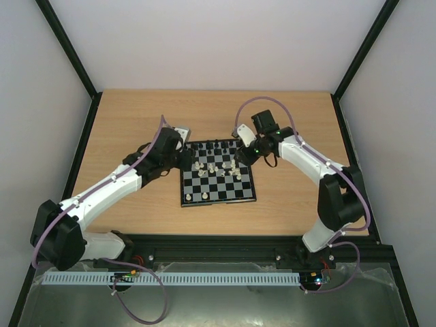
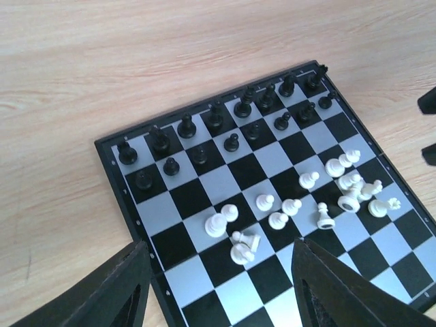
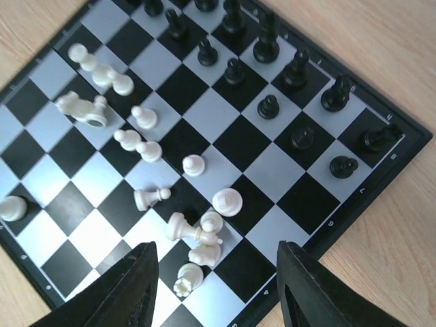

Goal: Set up the chess pieces on the board

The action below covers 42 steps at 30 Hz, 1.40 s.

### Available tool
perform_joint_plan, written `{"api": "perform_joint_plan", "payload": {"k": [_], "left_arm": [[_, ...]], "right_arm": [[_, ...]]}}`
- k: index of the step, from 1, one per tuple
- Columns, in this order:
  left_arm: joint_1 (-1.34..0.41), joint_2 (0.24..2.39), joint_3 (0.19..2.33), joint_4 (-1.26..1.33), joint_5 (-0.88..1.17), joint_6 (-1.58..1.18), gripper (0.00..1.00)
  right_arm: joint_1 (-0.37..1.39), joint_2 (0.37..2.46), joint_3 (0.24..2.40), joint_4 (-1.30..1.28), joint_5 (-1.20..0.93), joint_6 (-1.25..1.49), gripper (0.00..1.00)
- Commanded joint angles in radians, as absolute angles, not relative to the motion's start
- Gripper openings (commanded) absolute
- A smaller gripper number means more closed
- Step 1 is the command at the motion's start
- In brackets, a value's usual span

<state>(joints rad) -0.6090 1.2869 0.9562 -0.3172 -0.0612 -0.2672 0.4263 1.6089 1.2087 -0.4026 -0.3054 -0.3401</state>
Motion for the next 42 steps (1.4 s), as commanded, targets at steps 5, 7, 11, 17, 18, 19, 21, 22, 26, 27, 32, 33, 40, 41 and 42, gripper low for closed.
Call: {"api": "perform_joint_plan", "payload": {"k": [5,7,11,17,18,19,21,22,26,27,32,33,40,41,42], "left_arm": [[-0.518,1.274,0.911,-0.218,-0.023,-0.230,0.61],[-0.512,1.264,0.903,-0.215,-0.027,-0.230,0.61],[-0.511,1.262,0.898,-0.219,-0.032,-0.227,0.61],[-0.511,1.270,0.899,-0.224,-0.031,-0.225,0.62],[-0.511,1.270,0.899,-0.224,-0.033,-0.225,0.62],[-0.511,1.271,0.899,-0.224,-0.035,-0.225,0.62],[-0.511,1.269,0.898,-0.224,-0.036,-0.225,0.62],[-0.510,1.270,0.898,-0.224,-0.037,-0.225,0.62],[-0.511,1.272,0.897,-0.224,-0.036,-0.224,0.62],[-0.511,1.273,0.897,-0.224,-0.035,-0.224,0.62],[-0.511,1.278,0.897,-0.224,-0.034,-0.225,0.62],[-0.511,1.278,0.898,-0.225,-0.034,-0.225,0.62],[-0.511,1.282,0.897,-0.225,-0.030,-0.225,0.62],[-0.511,1.284,0.897,-0.225,-0.029,-0.227,0.62],[-0.511,1.285,0.897,-0.225,-0.028,-0.226,0.62]], "right_arm": [[0.470,1.760,1.314,-0.539,-0.190,-0.345,0.49],[0.473,1.793,1.337,-0.546,-0.196,-0.337,0.47],[0.477,1.847,1.383,-0.558,-0.218,-0.329,0.43],[0.479,1.909,1.434,-0.577,-0.207,-0.321,0.37],[0.479,1.916,1.440,-0.582,-0.208,-0.321,0.36],[0.479,1.921,1.443,-0.586,-0.211,-0.319,0.35],[0.479,1.927,1.444,-0.588,-0.217,-0.318,0.33],[0.479,1.928,1.442,-0.589,-0.219,-0.318,0.33],[0.479,1.933,1.443,-0.600,-0.230,-0.318,0.33],[0.479,1.933,1.443,-0.600,-0.234,-0.318,0.33],[0.480,1.946,1.444,-0.604,-0.228,-0.318,0.34],[0.480,1.950,1.446,-0.604,-0.223,-0.316,0.34],[0.480,1.973,1.467,-0.594,-0.198,-0.295,0.28],[0.480,1.975,1.469,-0.594,-0.200,-0.293,0.27],[0.480,1.977,1.471,-0.595,-0.201,-0.293,0.26]]}}
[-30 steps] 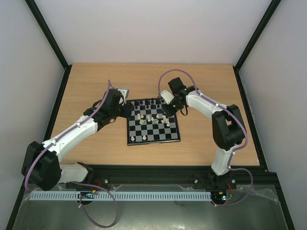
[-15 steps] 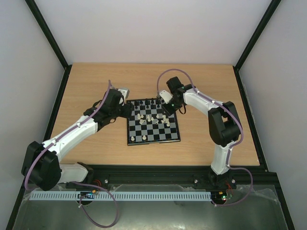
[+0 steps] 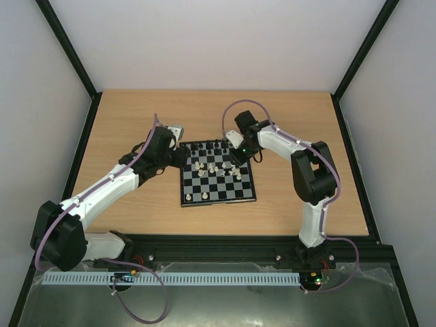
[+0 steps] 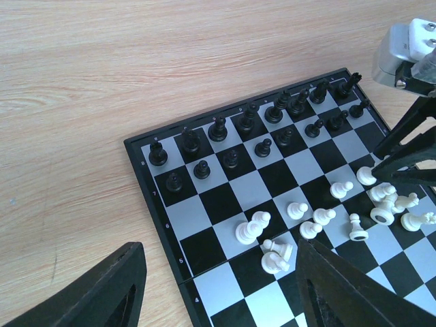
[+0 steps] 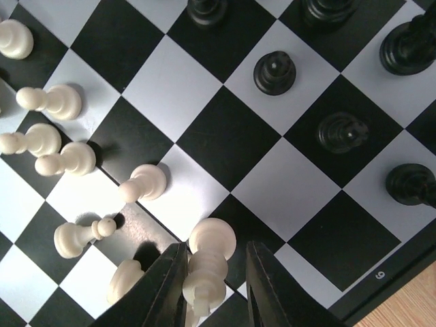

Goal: Set up the chess pieces on the board

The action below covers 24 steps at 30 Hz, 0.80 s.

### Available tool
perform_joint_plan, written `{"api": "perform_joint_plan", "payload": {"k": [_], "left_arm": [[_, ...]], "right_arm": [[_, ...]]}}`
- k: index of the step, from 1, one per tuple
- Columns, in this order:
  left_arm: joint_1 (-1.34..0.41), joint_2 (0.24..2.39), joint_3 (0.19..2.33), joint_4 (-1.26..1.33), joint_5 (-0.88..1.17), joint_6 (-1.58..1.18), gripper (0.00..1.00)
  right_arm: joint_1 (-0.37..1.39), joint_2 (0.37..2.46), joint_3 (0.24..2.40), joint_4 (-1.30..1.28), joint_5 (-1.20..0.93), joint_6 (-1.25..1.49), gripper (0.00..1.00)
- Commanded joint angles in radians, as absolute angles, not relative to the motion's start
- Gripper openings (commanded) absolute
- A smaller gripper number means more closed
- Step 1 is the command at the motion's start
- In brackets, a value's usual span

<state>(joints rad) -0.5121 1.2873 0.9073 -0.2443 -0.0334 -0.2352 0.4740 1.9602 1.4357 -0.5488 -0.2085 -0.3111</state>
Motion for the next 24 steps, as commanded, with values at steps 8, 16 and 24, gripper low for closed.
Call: {"api": "perform_joint_plan", "payload": {"k": [8,16,24], "left_arm": [[-0.510,1.290,0.897,-0.228,-0.026,-0.227,0.62],[-0.511,1.291,0.897,-0.230,-0.026,-0.226,0.62],[-0.511,1.290,0.897,-0.233,-0.027,-0.229,0.62]], "right_arm": [[0.479,1.975,1.471,-0.577,-0.178,-0.283,0.15],[0.479,1.927,1.469,-0.569,-0.160,-0.279,0.09],[0.479,1.843,1.446,-0.569,-0.189,-0.281,0.08]]}}
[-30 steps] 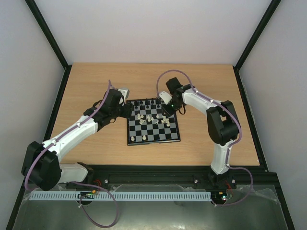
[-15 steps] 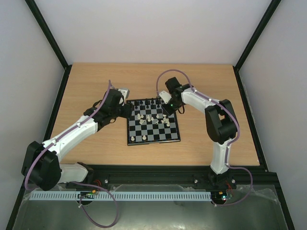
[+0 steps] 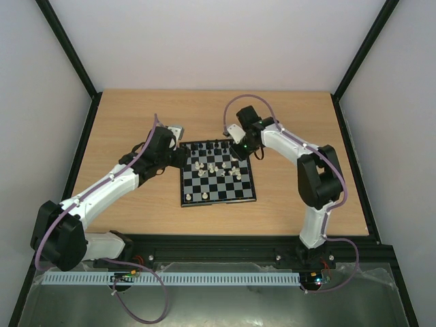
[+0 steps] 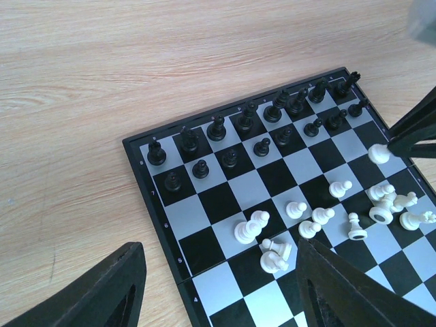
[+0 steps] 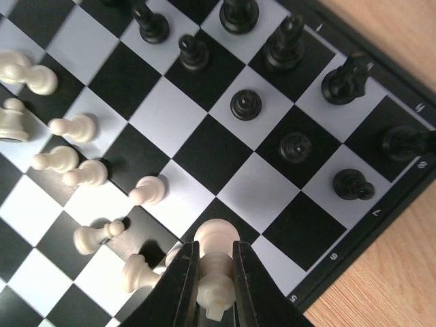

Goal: Set up the chess pieces on the board

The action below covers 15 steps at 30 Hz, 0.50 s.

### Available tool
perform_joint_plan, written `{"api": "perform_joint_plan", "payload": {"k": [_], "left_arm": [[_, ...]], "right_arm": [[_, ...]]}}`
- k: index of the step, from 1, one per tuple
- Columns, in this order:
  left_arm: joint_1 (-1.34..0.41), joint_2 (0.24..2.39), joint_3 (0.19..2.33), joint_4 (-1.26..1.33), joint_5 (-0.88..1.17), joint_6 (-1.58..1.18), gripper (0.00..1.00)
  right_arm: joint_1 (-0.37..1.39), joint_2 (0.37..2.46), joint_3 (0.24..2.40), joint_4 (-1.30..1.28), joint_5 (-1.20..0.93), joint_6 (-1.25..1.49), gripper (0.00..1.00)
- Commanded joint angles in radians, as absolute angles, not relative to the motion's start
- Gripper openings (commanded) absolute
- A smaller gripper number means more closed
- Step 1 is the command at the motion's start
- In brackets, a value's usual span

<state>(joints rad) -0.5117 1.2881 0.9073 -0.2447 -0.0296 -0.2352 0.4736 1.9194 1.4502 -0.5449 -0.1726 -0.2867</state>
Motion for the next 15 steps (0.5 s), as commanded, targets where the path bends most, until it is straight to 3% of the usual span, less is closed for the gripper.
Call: {"api": "perform_joint_plan", "payload": {"k": [1,15], "left_arm": [[-0.511,1.289,0.897,-0.234,-0.028,-0.229,0.62],[-0.511,1.292,0.897,-0.236,-0.036,-0.235,0.62]], "right_arm": [[0.480,1.836,1.444,-0.573,-0.207,-0.285,0.08],[0.634,1.707,1.301,-0.631,-0.295,-0.420,0.09]]}}
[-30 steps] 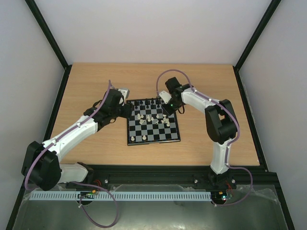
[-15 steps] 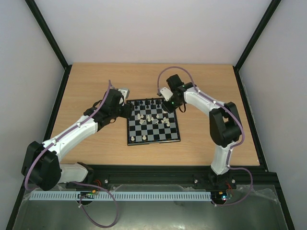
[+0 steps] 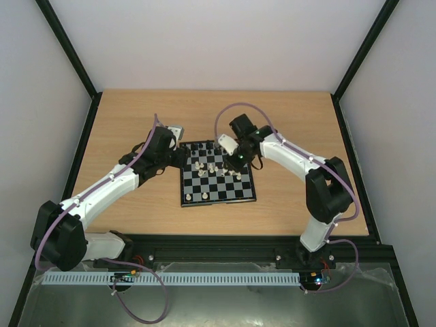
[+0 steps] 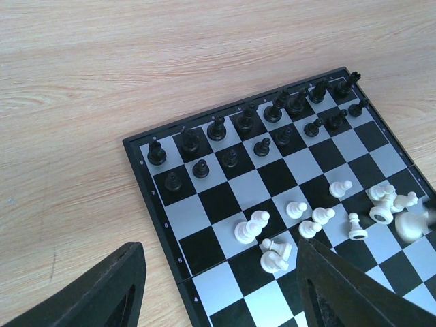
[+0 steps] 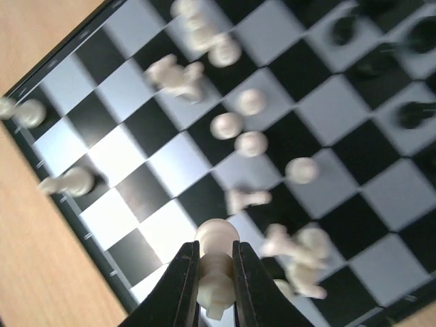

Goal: Set up the chess pieces on the board

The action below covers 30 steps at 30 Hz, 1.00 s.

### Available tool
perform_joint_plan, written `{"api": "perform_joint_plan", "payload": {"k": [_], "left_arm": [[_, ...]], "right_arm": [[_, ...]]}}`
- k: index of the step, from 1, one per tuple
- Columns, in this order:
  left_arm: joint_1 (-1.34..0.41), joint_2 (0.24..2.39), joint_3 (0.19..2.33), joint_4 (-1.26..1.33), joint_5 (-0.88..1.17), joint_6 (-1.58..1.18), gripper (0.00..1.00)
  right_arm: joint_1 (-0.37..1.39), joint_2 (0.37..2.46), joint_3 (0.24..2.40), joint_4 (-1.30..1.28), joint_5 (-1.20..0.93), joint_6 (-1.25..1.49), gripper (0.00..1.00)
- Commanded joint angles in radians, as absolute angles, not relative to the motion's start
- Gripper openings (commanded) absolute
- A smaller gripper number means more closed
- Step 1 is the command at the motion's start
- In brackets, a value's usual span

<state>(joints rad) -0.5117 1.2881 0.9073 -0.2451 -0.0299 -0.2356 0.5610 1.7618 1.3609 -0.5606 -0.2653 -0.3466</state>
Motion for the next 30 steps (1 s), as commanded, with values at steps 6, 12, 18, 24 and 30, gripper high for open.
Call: {"api": "perform_joint_plan", "payload": {"k": [6,12,18,24,30], "left_arm": [[-0.511,1.290,0.897,-0.238,-0.041,-0.236,0.62],[-0.511,1.290,0.896,-0.238,-0.043,-0.238,0.62],[-0.511,1.293,0.896,-0.240,-0.043,-0.238,0.62],[-0.511,1.295,0.896,-0.241,-0.045,-0.239,0.62],[-0.511,1.298,0.898,-0.242,-0.044,-0.239,0.62]], "right_arm": [[0.752,1.692,1.222,-0.632,-0.210,-0.470,0.09],[0.776,1.702,1.210,-0.624,-0.195,-0.473,0.09],[0.778,1.725,1.208,-0.624,-0.209,-0.474,0.10],[0.780,1.745,1.201,-0.625,-0.223,-0.479,0.10],[0.781,1.758,1.195,-0.622,-0.223,-0.480,0.10]]}}
